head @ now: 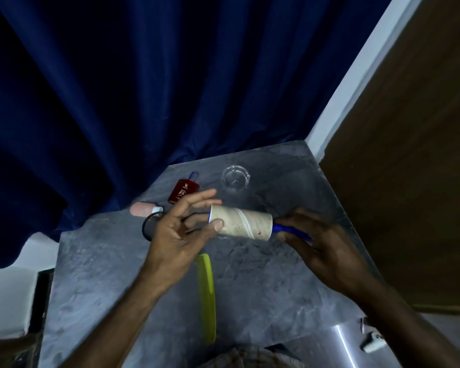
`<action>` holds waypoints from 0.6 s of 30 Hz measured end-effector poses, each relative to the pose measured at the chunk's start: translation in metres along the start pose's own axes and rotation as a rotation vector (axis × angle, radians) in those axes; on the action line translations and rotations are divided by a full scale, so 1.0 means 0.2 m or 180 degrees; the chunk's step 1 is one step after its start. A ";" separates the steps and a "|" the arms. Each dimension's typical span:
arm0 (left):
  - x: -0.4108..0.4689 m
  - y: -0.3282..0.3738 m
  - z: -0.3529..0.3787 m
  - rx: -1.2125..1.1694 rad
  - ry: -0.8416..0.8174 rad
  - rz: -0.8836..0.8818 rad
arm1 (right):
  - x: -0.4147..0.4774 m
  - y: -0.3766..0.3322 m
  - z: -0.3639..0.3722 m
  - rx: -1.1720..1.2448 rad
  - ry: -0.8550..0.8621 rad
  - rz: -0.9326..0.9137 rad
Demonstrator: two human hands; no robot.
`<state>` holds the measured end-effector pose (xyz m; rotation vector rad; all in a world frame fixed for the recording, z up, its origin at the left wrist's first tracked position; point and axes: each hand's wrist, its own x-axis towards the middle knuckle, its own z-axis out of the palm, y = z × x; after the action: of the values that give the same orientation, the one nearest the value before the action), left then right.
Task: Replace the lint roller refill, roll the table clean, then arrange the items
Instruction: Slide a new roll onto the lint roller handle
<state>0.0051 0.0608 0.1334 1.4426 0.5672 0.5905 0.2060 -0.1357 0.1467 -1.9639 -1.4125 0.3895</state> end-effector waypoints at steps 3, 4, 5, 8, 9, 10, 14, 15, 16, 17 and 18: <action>0.00 0.01 -0.04 0.0101 -0.0330 0.0078 | 0.03 -0.01 -0.04 0.0007 -0.0155 -0.0007; 0.00 0.01 -0.06 0.0276 -0.0442 0.0156 | 0.04 0.00 -0.05 -0.0035 -0.0218 -0.0018; -0.01 0.00 -0.08 0.0591 -0.0510 0.0301 | 0.04 0.01 -0.04 -0.0111 -0.0294 -0.0022; -0.04 -0.06 -0.11 0.1966 -0.0381 0.0936 | 0.04 0.07 0.05 -0.0235 -0.0476 0.0050; -0.07 -0.09 -0.11 0.2253 -0.0307 0.1082 | 0.03 0.11 0.11 -0.0228 -0.0479 0.0135; -0.11 -0.13 -0.10 0.2379 -0.0251 0.1151 | 0.01 0.15 0.16 -0.0200 -0.0427 0.0272; -0.33 -0.39 -0.12 0.2061 0.0061 0.0693 | -0.09 0.30 0.42 0.0086 0.0180 0.1067; -0.40 -0.47 -0.14 0.1950 0.0278 0.0484 | -0.10 0.33 0.48 0.0129 0.0327 0.1200; -0.46 -0.54 -0.17 0.1851 0.0554 0.0228 | -0.11 0.36 0.55 0.0127 0.0442 0.1311; -0.51 -0.61 -0.20 0.1783 0.0850 -0.0032 | -0.11 0.38 0.62 0.0106 0.0508 0.1428; -0.55 -0.67 -0.24 0.1798 0.1107 -0.0255 | -0.10 0.39 0.67 0.0110 0.0518 0.1560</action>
<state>-0.1037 0.0152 -0.0030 1.8444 1.1278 0.6522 0.1738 -0.1218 -0.0063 -2.2472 -0.8082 0.4547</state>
